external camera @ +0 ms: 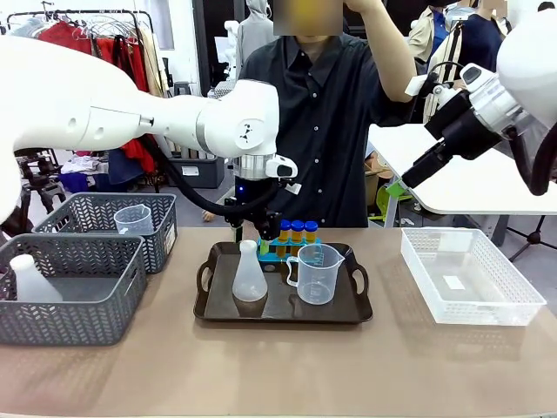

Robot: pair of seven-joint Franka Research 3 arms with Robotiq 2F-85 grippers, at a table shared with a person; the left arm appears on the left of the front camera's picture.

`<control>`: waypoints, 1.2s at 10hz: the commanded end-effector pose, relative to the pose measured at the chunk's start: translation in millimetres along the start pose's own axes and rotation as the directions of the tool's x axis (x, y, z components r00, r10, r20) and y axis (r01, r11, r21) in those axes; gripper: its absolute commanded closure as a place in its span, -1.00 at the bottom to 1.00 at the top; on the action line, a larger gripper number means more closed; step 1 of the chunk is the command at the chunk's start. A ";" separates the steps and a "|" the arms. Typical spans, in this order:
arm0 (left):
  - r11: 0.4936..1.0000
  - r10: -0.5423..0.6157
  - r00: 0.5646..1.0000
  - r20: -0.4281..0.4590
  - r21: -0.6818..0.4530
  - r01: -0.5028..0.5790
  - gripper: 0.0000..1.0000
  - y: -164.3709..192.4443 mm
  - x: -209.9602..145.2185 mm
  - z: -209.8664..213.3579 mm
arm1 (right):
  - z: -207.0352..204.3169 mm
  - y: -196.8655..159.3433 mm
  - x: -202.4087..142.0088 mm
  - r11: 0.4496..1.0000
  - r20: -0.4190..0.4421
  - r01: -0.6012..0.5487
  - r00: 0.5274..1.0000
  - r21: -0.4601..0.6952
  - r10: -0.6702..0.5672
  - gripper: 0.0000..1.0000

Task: Prepare the laboratory tools.
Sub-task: Pick up one Small flask and place it on the Handle tray.

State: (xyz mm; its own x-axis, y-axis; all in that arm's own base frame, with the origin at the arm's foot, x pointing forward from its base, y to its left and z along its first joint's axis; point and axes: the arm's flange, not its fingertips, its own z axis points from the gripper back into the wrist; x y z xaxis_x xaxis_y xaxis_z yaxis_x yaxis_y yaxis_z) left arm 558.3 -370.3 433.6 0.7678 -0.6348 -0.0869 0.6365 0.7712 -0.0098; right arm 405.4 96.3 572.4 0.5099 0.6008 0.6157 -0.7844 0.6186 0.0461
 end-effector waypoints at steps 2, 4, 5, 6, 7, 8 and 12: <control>1.000 0.011 0.999 0.031 0.000 -0.011 -1.00 5.2 -15.6 6.0 | 0.8 -0.8 1.0 1.000 0.018 0.003 1.000 0.017 -0.003 -1.00; 1.000 0.024 0.998 0.055 -0.006 -0.024 -1.00 4.5 -22.6 15.5 | 0.8 -0.8 1.0 1.000 0.018 0.003 1.000 0.017 -0.003 -1.00; 1.000 0.020 0.998 0.058 -0.007 -0.020 -1.00 4.6 -24.3 18.0 | 0.8 -0.8 1.0 1.000 0.018 0.003 1.000 0.017 -0.003 -1.00; 1.000 0.016 0.998 0.066 -0.005 -0.016 -1.00 3.5 -25.5 19.9 | 0.8 -0.8 1.0 1.000 0.018 0.003 1.000 0.017 -0.003 -1.00; 1.000 0.022 0.997 0.074 0.003 -0.022 -1.00 1.8 -27.8 22.9 | 0.8 -0.8 1.0 1.000 0.018 0.003 1.000 0.017 -0.003 -1.00; 0.999 0.038 0.995 0.094 0.017 -0.040 -1.00 1.3 -30.7 24.4 | 0.8 -0.8 1.0 1.000 0.018 0.003 1.000 0.017 -0.003 -1.00; 1.000 0.013 0.999 0.051 0.010 -0.013 -1.00 2.8 -12.4 28.2 | 0.8 -0.8 1.0 1.000 0.018 0.003 1.000 0.017 -0.003 -1.00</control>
State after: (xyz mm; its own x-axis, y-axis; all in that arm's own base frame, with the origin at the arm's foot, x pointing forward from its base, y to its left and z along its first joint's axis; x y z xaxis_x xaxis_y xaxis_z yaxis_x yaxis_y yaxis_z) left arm 552.5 -363.2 460.5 0.7793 -0.6258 -0.0320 0.6262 0.7797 0.0020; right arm 405.4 96.3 572.4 0.5099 0.6008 0.6157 -0.7844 0.6186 0.0461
